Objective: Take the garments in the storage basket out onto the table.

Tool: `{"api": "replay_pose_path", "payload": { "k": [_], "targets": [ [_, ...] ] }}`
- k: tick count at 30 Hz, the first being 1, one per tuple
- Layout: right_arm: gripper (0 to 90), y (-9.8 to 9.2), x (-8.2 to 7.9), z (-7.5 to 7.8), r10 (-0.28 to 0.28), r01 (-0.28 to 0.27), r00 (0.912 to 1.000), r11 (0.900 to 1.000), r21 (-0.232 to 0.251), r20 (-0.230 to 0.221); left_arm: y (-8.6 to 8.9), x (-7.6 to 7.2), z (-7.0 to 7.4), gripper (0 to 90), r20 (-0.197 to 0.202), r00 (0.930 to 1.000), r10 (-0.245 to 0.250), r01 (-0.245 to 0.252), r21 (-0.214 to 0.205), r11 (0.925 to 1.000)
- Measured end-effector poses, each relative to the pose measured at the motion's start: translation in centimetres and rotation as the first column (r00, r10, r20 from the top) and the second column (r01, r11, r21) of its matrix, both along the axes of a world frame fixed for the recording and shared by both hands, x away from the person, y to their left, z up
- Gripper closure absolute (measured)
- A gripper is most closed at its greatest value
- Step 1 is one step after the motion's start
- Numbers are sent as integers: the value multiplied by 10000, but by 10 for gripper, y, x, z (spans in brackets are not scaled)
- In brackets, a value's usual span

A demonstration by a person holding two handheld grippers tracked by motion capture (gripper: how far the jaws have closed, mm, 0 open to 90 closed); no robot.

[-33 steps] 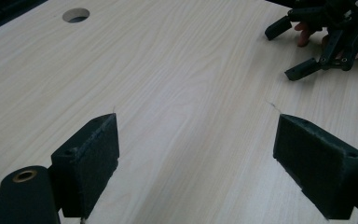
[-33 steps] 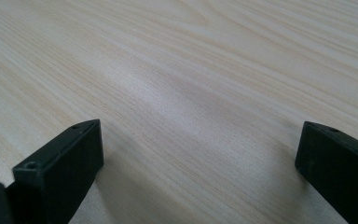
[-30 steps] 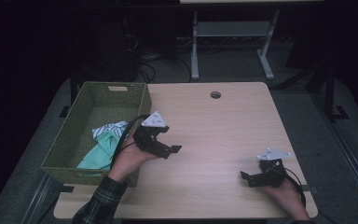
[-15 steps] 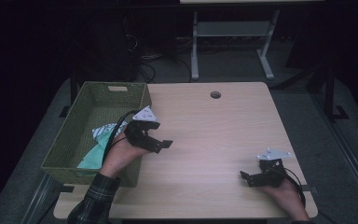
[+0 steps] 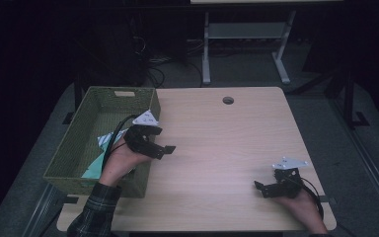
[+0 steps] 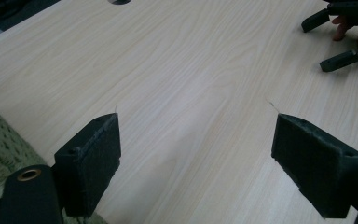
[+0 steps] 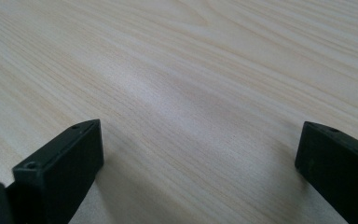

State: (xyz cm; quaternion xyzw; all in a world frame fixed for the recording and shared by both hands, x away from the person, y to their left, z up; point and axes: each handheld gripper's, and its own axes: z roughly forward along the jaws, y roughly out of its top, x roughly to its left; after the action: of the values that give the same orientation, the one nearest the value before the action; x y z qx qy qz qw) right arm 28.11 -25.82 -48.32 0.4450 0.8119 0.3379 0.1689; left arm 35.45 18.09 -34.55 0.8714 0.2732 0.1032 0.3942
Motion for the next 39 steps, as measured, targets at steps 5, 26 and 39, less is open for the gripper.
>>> {"api": "replay_pose_path", "payload": {
  "k": [5,26,39],
  "targets": [
    [4,0,0,0,-9,9,10000,10000,4,-4,7,1,2,151,-46,9998,206,-207,-48,9998],
    [4,0,0,0,-19,19,10000,10000,17,-11,51,6,9,183,157,9924,1217,-1215,-182,9924],
    [4,0,0,0,-19,19,10000,10000,14,-5,83,7,6,235,63,9784,2068,-2067,-93,9784]
  ]
}}
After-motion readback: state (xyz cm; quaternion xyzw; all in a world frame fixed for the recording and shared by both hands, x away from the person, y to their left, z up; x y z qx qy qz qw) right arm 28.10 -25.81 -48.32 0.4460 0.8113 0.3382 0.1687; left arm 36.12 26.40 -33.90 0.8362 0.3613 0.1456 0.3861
